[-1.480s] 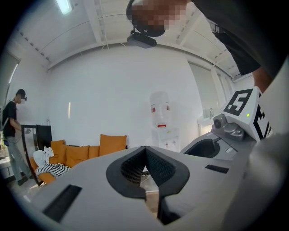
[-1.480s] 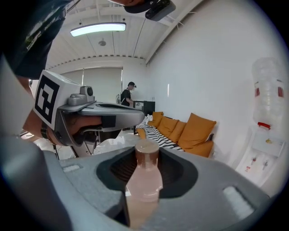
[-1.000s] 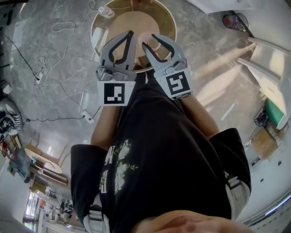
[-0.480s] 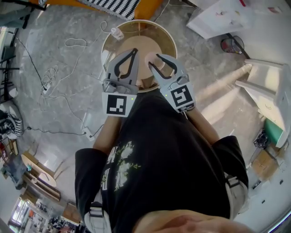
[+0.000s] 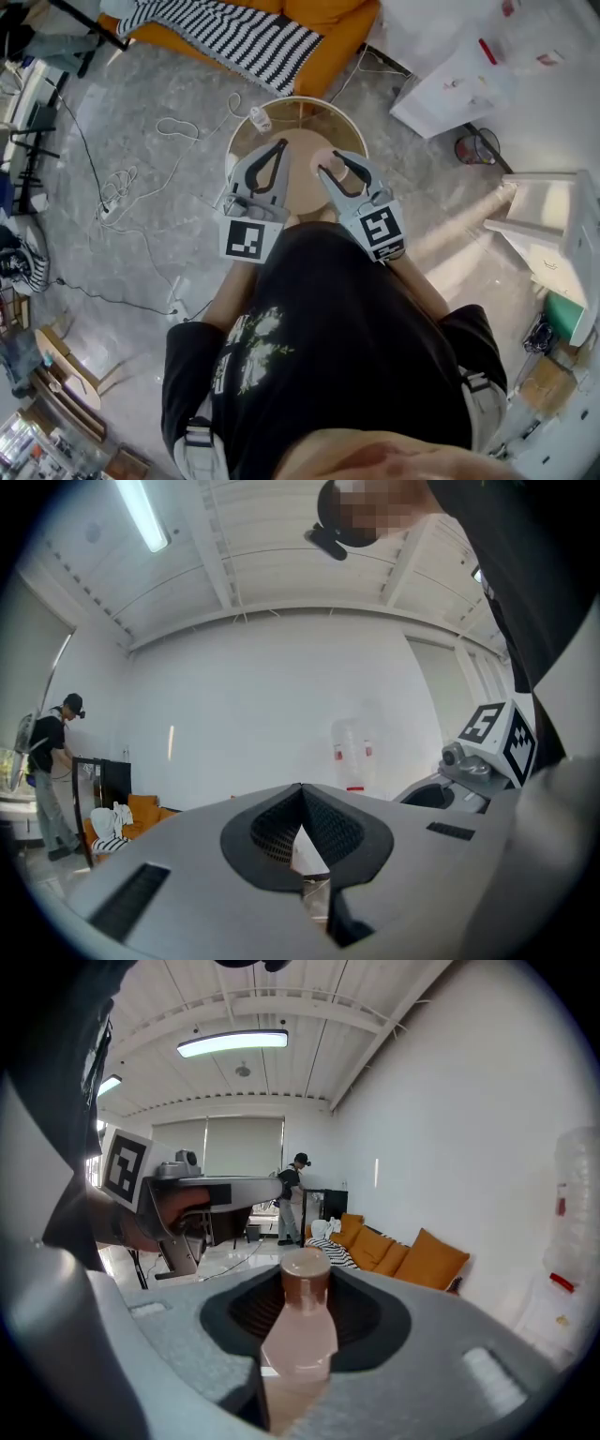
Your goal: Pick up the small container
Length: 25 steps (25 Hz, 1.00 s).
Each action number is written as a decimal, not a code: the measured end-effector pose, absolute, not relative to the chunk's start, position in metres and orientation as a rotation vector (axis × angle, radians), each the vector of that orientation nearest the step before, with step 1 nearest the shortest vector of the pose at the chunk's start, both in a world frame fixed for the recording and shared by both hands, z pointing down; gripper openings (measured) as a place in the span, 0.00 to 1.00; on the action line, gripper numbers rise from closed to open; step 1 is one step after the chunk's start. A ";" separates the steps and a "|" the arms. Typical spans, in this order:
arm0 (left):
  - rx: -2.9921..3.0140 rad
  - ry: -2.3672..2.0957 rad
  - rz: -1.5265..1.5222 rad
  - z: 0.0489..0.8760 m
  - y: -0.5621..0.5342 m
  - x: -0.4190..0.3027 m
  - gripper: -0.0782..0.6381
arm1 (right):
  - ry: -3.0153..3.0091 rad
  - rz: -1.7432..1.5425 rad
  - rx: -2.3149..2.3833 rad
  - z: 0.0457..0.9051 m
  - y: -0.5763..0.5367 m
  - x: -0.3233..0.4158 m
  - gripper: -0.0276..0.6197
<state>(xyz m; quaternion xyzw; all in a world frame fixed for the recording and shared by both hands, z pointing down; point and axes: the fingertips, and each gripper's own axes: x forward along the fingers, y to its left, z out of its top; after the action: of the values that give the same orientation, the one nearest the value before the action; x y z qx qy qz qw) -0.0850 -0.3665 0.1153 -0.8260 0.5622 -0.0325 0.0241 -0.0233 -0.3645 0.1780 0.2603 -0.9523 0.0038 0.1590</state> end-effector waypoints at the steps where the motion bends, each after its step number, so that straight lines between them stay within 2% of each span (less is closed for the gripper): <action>1: -2.548 1.749 -0.064 0.107 -0.366 -0.087 0.11 | -2.733 0.010 0.740 0.172 -0.365 -0.024 0.25; 12: -2.562 1.692 0.093 0.025 -0.357 -0.089 0.11 | -2.824 -0.042 0.710 0.086 -0.367 -0.025 0.25; 19: -2.472 1.717 -0.039 0.012 -0.354 -0.111 0.11 | -2.882 -0.112 0.706 0.039 -0.369 -0.038 0.25; 25: -2.478 1.727 -0.036 0.007 -0.352 -0.111 0.11 | -2.888 -0.125 0.726 0.021 -0.372 -0.032 0.25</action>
<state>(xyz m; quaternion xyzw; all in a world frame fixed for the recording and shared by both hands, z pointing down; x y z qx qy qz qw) -0.1110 -0.3520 0.0070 -0.8189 0.5706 -0.0120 0.0603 -0.0316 -0.3716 0.0207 0.2426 -0.9659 -0.0420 0.0804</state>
